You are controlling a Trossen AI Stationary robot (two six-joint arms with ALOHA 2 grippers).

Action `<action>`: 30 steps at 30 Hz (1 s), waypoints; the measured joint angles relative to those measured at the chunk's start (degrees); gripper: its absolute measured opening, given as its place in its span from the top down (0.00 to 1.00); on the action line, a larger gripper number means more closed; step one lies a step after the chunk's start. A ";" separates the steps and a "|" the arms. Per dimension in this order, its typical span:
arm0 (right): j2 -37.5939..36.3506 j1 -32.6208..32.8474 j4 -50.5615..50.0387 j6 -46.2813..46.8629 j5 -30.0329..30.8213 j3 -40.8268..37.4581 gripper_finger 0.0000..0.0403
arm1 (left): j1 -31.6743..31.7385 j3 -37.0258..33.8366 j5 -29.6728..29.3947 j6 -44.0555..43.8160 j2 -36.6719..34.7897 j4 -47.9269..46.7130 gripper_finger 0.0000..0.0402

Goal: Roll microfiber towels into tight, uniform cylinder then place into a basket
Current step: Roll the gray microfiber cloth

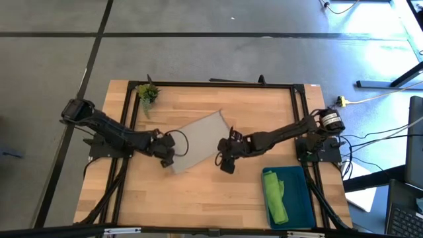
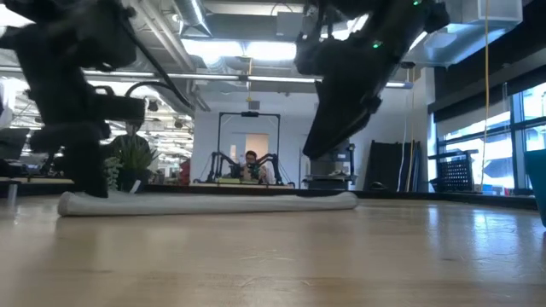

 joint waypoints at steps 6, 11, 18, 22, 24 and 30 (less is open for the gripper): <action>0.00 3.52 0.04 0.17 -0.02 0.00 0.53 | -7.36 -0.04 3.88 -8.67 0.05 4.42 0.78; 0.00 5.29 0.33 0.02 -0.02 0.02 0.53 | -11.80 -0.25 6.34 -7.89 0.26 12.33 0.78; 0.00 5.66 0.34 -0.03 0.00 0.02 0.53 | -13.71 5.60 -0.14 -0.78 0.26 7.18 0.78; 0.00 5.64 1.94 0.05 0.00 -0.11 0.53 | -13.58 10.67 -8.05 0.15 0.26 -4.08 0.78; 0.10 5.63 2.27 -0.04 0.00 -0.11 0.53 | -13.14 11.29 -9.81 0.17 0.26 -6.90 0.78; 3.99 4.98 6.29 -0.32 4.28 -0.17 0.53 | -12.08 7.47 -8.73 -2.55 0.26 -6.39 0.78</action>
